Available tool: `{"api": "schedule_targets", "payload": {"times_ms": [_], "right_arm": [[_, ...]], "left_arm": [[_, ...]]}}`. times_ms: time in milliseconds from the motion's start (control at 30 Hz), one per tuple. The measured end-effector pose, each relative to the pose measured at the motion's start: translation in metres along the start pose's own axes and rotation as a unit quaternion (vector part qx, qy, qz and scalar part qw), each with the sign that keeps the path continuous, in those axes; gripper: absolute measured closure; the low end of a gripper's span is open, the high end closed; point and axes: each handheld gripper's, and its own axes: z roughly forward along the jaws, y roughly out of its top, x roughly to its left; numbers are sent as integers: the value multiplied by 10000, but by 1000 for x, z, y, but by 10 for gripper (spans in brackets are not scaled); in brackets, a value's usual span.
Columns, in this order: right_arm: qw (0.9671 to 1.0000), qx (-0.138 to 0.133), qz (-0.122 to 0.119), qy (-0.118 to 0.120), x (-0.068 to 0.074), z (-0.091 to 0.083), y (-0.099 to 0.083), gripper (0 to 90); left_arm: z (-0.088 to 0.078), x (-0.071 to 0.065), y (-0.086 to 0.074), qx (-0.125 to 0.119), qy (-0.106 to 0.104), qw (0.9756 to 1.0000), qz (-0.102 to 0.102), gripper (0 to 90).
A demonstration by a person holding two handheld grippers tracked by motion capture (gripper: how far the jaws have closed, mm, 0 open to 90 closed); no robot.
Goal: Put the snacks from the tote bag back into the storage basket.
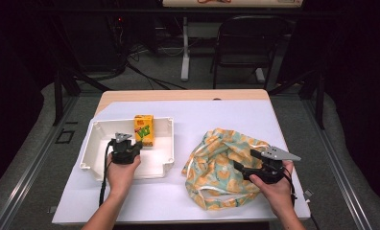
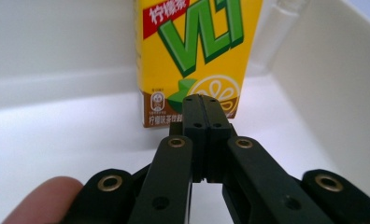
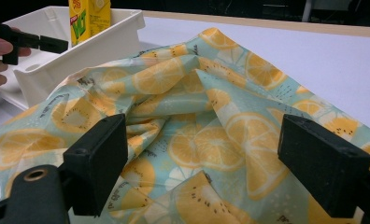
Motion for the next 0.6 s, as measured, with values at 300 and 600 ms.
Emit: {"api": "schedule_targets", "payload": {"times_ms": [300,600], "right_arm": [[10000,10,2,0,0,1,0,157],[10000,69,-51,-24,2,3,0,159]], "left_arm": [[12,5,6,389,-31,9992,-84,900],[19,6,12,641,-60,9976,-271,900]]}}
